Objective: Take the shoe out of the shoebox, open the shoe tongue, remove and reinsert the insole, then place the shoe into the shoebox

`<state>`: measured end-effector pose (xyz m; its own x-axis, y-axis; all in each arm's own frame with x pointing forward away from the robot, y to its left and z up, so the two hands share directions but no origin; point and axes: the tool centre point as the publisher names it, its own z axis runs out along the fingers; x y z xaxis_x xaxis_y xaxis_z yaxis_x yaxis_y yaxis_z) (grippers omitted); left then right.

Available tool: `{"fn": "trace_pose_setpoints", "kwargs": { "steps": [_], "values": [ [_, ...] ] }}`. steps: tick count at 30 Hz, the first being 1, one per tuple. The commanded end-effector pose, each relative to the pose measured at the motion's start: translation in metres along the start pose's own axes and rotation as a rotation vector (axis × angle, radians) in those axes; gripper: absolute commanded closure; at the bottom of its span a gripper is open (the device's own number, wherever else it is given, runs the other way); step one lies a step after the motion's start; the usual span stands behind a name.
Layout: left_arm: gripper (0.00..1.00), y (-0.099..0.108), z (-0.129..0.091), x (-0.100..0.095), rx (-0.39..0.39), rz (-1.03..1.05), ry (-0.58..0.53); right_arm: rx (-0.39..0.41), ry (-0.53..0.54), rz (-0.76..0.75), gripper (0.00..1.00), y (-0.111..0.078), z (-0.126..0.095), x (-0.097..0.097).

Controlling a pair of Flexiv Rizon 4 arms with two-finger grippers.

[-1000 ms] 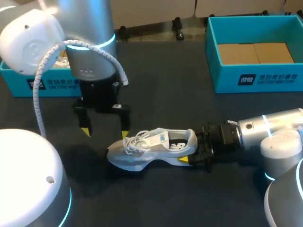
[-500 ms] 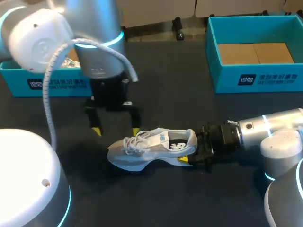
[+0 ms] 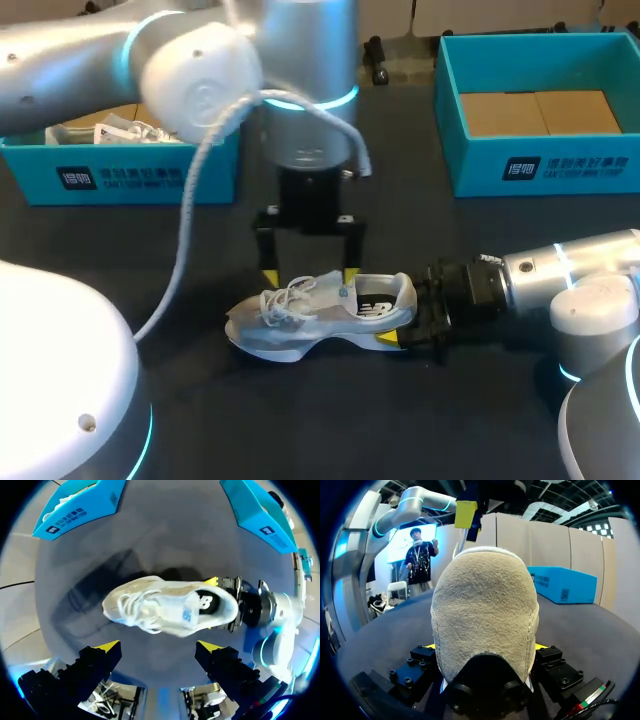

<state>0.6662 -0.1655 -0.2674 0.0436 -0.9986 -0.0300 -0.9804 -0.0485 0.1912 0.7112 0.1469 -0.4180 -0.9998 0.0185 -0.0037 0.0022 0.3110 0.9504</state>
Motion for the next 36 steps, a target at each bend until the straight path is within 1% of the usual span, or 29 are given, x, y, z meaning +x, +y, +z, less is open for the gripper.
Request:
{"fn": "trace_pose_setpoints", "kwargs": {
  "steps": [1, 3, 12, 15, 17, 18, 19, 22, 24, 30, 36],
  "values": [
    [0.0, -0.01, 0.011, 0.05, -0.015, -0.025, -0.123, 0.003, -0.001, 0.0, 1.0, 0.0, 0.002, 0.001],
    [0.0, -0.013, 0.014, 0.053, -0.018, -0.035, -0.13, 0.003, -0.001, 0.0, 1.0, 0.0, 0.002, 0.001],
    [0.0, -0.021, 0.024, 0.064, 0.025, -0.071, -0.155, 0.003, -0.001, 0.0, 1.0, 0.0, 0.002, 0.001],
    [0.0, -0.026, 0.028, 0.064, 0.021, -0.078, -0.165, 0.003, -0.001, 0.0, 1.0, 0.0, 0.002, 0.001],
    [0.05, -0.028, 0.03, 0.063, 0.01, -0.081, -0.173, 0.003, -0.001, 0.0, 1.0, 0.0, 0.002, 0.001],
    [0.11, -0.029, 0.032, 0.062, 0.012, -0.082, -0.178, 0.003, -0.001, 0.0, 1.0, 0.0, 0.002, 0.001],
    [0.14, -0.03, 0.034, 0.06, 0.011, -0.082, -0.183, 0.003, -0.001, 0.0, 1.0, 0.0, 0.002, 0.001],
    [0.39, -0.032, 0.037, 0.059, 0.014, -0.085, -0.192, 0.003, -0.001, 0.0, 1.0, 0.0, 0.002, 0.001],
    [0.51, -0.033, 0.037, 0.057, 0.012, -0.087, -0.195, 0.003, -0.001, 0.0, 1.0, 0.0, 0.002, 0.001],
    [0.55, -0.032, 0.038, 0.055, 0.015, -0.078, -0.203, 0.003, -0.001, 0.0, 1.0, 0.0, 0.002, 0.001],
    [0.54, -0.03, 0.037, 0.05, 0.018, -0.054, -0.212, 0.003, -0.001, 0.0, 1.0, 0.0, 0.002, 0.001]
  ]
}}
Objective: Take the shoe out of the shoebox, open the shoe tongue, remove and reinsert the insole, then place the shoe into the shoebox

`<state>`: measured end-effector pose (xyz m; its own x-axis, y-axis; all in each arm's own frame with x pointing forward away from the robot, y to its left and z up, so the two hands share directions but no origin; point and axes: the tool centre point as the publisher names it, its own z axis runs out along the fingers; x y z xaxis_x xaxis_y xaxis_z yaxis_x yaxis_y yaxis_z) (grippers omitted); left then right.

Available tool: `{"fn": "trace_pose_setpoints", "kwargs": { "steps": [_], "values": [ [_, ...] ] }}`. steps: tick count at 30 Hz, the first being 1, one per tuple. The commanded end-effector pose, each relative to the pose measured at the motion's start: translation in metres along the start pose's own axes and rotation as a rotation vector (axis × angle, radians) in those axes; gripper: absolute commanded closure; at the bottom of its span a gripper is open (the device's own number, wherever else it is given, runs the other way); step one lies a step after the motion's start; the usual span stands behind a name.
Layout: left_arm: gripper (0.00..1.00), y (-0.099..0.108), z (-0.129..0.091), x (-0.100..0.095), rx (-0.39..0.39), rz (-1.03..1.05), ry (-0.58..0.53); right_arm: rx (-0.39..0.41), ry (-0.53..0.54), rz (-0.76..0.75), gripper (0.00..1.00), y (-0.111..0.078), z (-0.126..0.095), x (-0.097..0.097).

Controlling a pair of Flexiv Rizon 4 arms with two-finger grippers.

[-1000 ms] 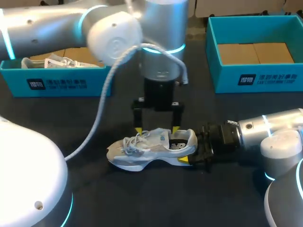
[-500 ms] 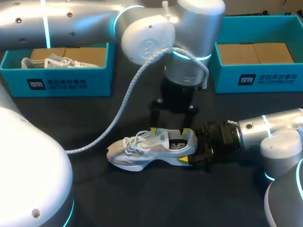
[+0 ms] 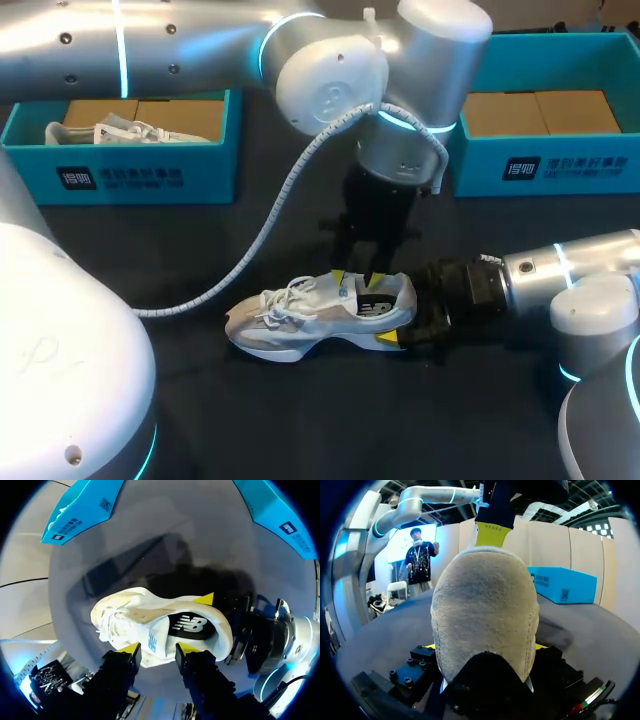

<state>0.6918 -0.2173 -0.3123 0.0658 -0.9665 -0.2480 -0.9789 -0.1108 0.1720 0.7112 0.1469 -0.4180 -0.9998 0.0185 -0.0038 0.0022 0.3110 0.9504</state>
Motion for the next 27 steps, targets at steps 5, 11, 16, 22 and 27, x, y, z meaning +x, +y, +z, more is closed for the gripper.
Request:
{"fn": "trace_pose_setpoints", "kwargs": {
  "steps": [5, 11, 16, 22, 27],
  "values": [
    [0.47, 0.0, 0.0, -0.008, 0.022, 0.021, -0.014, 0.003, -0.001, 0.0, 1.0, 0.0, 0.002, 0.001],
    [0.36, 0.0, 0.003, -0.009, 0.034, 0.024, -0.031, 0.003, -0.001, 0.0, 1.0, 0.0, 0.002, 0.001],
    [0.34, 0.002, 0.007, -0.007, 0.04, 0.03, -0.053, 0.003, -0.001, 0.0, 1.0, 0.0, 0.002, 0.001],
    [0.33, 0.001, 0.01, -0.005, 0.046, 0.032, -0.079, 0.003, -0.001, 0.0, 1.0, 0.0, 0.002, 0.001],
    [0.33, 0.001, 0.01, -0.004, 0.051, 0.031, -0.082, 0.003, -0.001, 0.0, 1.0, 0.0, 0.002, 0.001]
  ]
}}
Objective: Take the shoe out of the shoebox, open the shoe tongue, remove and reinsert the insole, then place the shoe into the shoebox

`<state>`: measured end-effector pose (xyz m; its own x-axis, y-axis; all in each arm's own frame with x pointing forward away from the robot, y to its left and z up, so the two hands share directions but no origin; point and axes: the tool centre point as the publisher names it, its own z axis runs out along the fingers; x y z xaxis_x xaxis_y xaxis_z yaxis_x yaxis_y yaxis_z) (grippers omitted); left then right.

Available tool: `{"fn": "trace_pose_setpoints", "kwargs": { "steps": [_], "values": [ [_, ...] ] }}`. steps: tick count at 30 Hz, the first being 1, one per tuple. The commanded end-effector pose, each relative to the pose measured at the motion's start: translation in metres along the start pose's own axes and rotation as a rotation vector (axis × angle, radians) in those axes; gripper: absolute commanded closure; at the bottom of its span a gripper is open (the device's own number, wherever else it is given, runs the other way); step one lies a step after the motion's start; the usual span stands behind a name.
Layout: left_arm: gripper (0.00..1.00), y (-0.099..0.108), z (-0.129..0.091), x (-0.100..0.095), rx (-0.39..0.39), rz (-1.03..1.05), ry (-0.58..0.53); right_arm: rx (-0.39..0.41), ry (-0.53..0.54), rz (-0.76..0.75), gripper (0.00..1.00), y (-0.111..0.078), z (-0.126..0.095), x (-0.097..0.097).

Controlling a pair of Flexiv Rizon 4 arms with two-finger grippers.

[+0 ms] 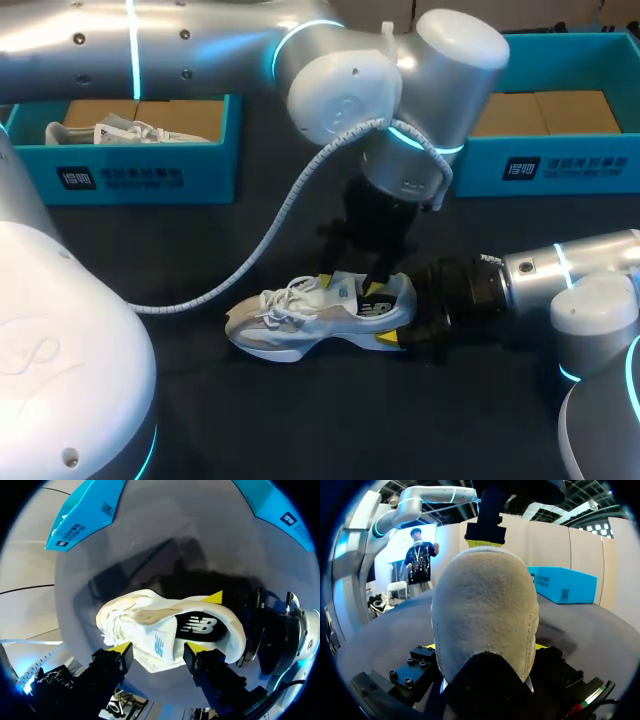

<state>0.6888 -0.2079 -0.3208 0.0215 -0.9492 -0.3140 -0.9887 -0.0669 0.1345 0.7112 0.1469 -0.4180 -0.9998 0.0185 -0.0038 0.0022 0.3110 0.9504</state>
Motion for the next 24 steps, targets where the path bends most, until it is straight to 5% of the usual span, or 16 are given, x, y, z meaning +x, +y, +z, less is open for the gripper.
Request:
{"fn": "trace_pose_setpoints", "kwargs": {
  "steps": [1, 8, 9, 14, 24],
  "values": [
    [0.33, 0.0, -0.001, 0.003, 0.002, 0.0, -0.007, 0.003, -0.001, 0.0, 1.0, 0.0, 0.002, 0.001],
    [0.34, -0.001, -0.001, 0.004, 0.006, 0.0, -0.013, 0.003, -0.001, 0.0, 1.0, 0.0, 0.002, 0.001],
    [0.36, -0.004, 0.004, 0.006, 0.022, -0.003, -0.078, 0.003, -0.001, 0.0, 1.0, 0.0, 0.002, 0.001],
    [0.2, -0.006, 0.01, 0.005, 0.021, -0.001, -0.104, 0.003, -0.001, 0.0, 1.0, 0.0, 0.002, 0.001],
    [0.24, -0.006, 0.015, 0.005, 0.019, 0.001, -0.12, 0.003, -0.001, 0.0, 1.0, 0.0, 0.002, 0.001]
  ]
}}
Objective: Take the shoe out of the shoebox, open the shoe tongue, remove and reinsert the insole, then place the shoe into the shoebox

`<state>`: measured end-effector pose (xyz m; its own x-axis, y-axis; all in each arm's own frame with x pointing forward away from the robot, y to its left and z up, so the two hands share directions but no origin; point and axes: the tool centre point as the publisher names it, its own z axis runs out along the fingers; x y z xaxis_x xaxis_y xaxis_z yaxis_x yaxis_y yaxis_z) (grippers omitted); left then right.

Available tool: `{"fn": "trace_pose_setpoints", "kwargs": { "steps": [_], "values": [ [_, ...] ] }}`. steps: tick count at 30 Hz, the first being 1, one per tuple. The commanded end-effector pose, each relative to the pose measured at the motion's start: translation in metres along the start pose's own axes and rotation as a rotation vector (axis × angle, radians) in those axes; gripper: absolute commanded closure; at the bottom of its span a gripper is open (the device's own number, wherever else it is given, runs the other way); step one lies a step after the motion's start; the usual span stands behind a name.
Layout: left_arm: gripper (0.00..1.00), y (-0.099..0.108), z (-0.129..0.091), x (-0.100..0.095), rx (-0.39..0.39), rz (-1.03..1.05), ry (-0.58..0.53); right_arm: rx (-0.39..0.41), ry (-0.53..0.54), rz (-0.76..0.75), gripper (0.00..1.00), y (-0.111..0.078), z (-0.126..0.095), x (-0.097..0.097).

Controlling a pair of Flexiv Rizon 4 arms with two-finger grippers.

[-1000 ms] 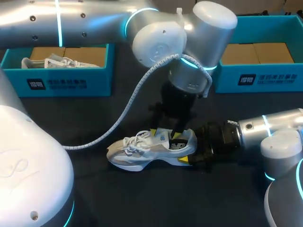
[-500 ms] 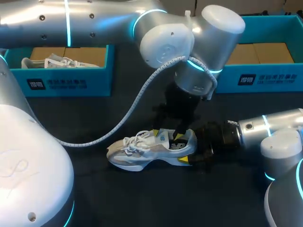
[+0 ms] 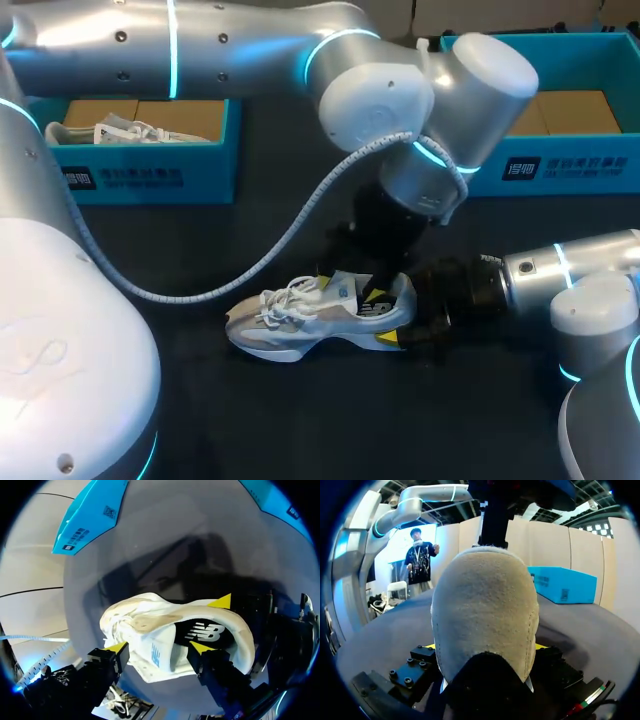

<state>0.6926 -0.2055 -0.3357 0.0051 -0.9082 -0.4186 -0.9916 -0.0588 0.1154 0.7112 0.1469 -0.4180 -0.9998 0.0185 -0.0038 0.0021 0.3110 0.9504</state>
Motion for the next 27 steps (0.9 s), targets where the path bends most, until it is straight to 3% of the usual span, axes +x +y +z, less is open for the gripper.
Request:
{"fn": "trace_pose_setpoints", "kwargs": {
  "steps": [1, 8, 15, 18, 27],
  "values": [
    [0.25, 0.0, 0.002, 0.002, -0.003, 0.0, -0.009, 0.003, -0.001, 0.0, 1.0, 0.0, 0.002, 0.001],
    [0.24, -0.002, 0.013, -0.005, -0.017, 0.007, -0.04, 0.003, -0.001, 0.0, 1.0, 0.0, 0.002, 0.001],
    [0.29, -0.001, 0.02, -0.012, -0.021, 0.013, -0.053, 0.003, -0.001, 0.0, 1.0, 0.0, 0.002, 0.001],
    [0.51, -0.001, 0.019, -0.014, -0.028, 0.012, -0.04, 0.003, -0.001, 0.0, 1.0, 0.0, 0.002, 0.001],
    [0.65, 0.002, 0.011, -0.021, -0.031, 0.022, -0.006, 0.003, -0.001, 0.0, 1.0, 0.0, 0.002, 0.001]
  ]
}}
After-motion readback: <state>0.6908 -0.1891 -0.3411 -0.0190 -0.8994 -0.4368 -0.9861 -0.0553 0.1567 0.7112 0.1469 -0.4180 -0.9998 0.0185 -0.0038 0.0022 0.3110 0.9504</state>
